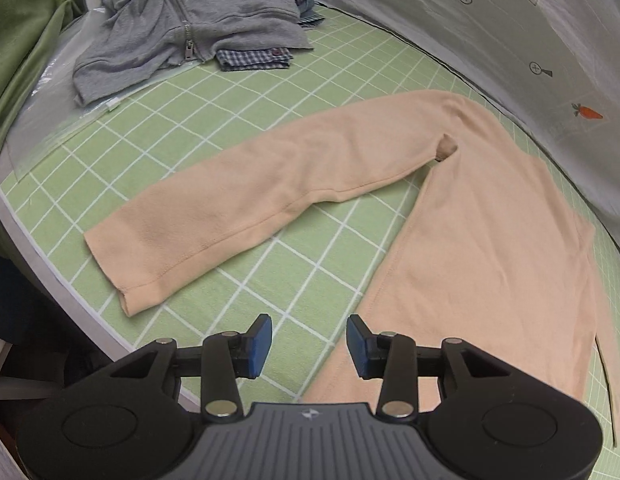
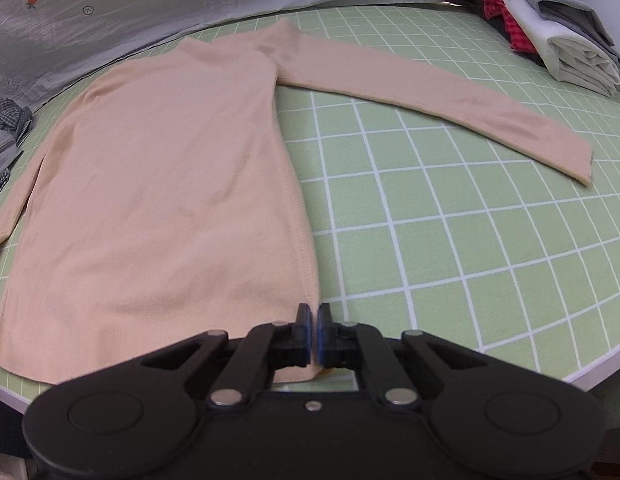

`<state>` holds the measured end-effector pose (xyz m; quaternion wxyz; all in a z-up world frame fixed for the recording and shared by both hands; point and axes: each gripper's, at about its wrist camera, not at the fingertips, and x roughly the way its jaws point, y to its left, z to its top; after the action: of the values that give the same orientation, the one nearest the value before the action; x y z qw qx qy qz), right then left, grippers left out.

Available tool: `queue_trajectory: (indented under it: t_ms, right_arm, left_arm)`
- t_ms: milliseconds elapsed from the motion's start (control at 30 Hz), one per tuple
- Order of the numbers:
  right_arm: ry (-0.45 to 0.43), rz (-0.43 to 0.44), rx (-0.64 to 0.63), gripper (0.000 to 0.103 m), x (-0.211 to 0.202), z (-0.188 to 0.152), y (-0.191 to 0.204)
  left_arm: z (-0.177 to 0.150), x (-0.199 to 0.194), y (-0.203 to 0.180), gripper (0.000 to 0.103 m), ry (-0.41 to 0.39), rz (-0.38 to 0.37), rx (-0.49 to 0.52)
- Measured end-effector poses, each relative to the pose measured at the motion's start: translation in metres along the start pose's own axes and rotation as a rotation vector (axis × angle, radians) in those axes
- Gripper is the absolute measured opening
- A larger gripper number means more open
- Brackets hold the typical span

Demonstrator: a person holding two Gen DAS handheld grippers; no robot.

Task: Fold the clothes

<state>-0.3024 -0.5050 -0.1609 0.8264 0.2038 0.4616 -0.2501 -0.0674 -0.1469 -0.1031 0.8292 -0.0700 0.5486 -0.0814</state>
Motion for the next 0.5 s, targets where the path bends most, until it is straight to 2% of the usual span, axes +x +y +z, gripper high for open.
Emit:
queue_trajectory:
  t_ms: [67,133,167,233,300,500]
  right_arm:
    - [-0.002,-0.015,-0.01,0.009,0.0,0.0,-0.001]
    - [-0.01,-0.047,-0.016,0.041,-0.001,0.002,-0.001]
    - [-0.023,-0.063,-0.017,0.049,-0.003,0.002,-0.001]
    - [-0.058,-0.095,-0.009,0.076,-0.008,0.004,-0.002]
    - [-0.093,-0.111,0.0,0.085,-0.01,0.009,-0.003]
    - [-0.143,-0.11,0.035,0.091,0.003,0.048,-0.002]
  left_arm:
    - [0.0,0.001,-0.008,0.051,0.004,0.003,0.021]
    - [0.001,0.002,-0.013,0.057,0.002,0.009,0.026]
    - [0.002,0.002,-0.014,0.059,-0.001,0.013,0.026]
    - [0.004,0.001,-0.015,0.063,-0.008,0.021,0.025]
    - [0.007,-0.001,-0.013,0.065,-0.014,0.027,0.02]
    - [0.03,0.005,-0.001,0.07,-0.018,0.068,-0.03]
